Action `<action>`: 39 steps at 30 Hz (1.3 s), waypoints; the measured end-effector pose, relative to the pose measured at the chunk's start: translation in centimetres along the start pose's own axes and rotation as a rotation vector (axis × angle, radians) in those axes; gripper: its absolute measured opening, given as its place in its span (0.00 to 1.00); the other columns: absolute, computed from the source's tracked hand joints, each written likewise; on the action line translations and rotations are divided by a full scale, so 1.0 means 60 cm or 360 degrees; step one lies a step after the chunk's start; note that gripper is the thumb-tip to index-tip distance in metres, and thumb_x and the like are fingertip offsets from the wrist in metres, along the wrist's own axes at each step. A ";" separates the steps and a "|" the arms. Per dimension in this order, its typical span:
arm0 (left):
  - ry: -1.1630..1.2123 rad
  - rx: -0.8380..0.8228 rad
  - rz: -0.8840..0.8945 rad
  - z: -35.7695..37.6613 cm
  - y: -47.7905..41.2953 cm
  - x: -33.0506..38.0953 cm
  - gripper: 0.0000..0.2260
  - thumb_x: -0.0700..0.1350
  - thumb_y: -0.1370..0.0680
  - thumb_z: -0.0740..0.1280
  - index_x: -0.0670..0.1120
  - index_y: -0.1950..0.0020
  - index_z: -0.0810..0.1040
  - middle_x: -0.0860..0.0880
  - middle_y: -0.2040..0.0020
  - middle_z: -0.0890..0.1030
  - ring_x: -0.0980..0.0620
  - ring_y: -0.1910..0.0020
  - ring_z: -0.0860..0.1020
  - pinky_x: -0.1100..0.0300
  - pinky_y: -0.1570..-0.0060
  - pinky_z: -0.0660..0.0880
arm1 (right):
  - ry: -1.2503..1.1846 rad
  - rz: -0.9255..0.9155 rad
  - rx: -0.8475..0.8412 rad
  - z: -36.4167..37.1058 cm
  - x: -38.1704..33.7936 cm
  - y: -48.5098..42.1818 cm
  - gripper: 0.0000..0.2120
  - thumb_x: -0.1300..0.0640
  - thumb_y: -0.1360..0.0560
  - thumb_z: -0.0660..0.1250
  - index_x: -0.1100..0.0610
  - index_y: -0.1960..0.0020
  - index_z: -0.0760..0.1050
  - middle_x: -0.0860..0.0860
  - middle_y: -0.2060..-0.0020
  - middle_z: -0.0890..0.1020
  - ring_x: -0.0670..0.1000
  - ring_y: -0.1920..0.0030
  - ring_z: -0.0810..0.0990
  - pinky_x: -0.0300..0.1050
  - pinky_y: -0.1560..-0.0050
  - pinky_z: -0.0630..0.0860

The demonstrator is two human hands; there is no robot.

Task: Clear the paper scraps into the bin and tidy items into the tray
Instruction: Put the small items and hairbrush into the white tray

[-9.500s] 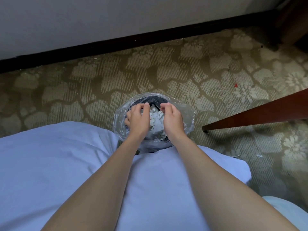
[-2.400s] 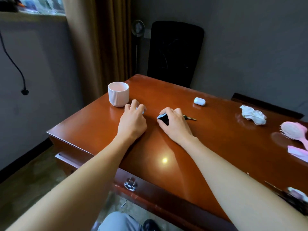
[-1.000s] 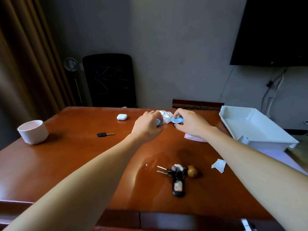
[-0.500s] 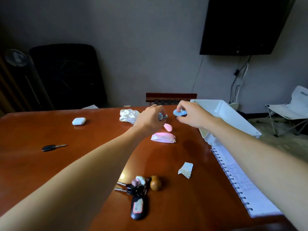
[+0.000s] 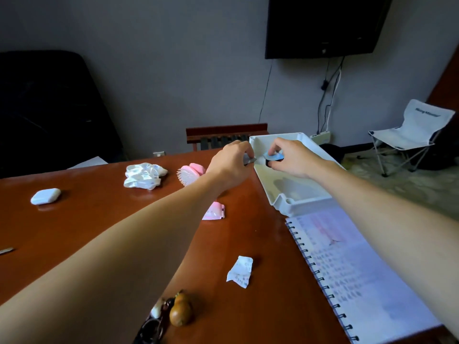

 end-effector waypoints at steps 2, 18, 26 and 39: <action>0.0014 -0.0039 0.0023 0.021 -0.021 0.010 0.08 0.43 0.25 0.69 0.49 0.46 0.77 0.49 0.44 0.78 0.49 0.51 0.75 0.56 0.56 0.76 | 0.0006 0.0034 -0.0006 0.003 0.025 -0.012 0.12 0.53 0.26 0.70 0.54 0.45 0.74 0.51 0.45 0.77 0.54 0.50 0.75 0.45 0.53 0.70; -0.0123 -0.0170 -0.0068 0.134 -0.114 0.006 0.06 0.44 0.24 0.68 0.48 0.47 0.76 0.45 0.46 0.79 0.44 0.50 0.76 0.51 0.45 0.74 | 0.0139 0.0159 -0.0045 0.038 0.114 -0.094 0.10 0.57 0.28 0.68 0.52 0.48 0.73 0.53 0.46 0.78 0.55 0.50 0.77 0.47 0.50 0.76; -0.0233 -0.0218 -0.0076 0.163 -0.109 -0.007 0.13 0.52 0.20 0.62 0.48 0.40 0.78 0.47 0.41 0.75 0.45 0.46 0.73 0.49 0.40 0.60 | 0.0176 0.0179 -0.0047 0.047 0.130 -0.097 0.17 0.55 0.27 0.68 0.53 0.39 0.75 0.54 0.42 0.77 0.56 0.46 0.77 0.47 0.47 0.75; -0.0535 -0.0409 -0.0087 0.177 -0.112 -0.016 0.19 0.55 0.19 0.57 0.52 0.30 0.70 0.45 0.30 0.63 0.44 0.34 0.60 0.44 0.35 0.58 | 0.0243 0.0156 -0.0089 0.047 0.120 -0.092 0.22 0.56 0.24 0.65 0.53 0.30 0.71 0.54 0.39 0.73 0.57 0.43 0.75 0.49 0.42 0.73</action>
Point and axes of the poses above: each hand's wrist, its own y-axis away from the middle knuckle, its own z-axis out of the palm, x = y × z, the point moved 7 cm from there along -y, towards the middle knuckle
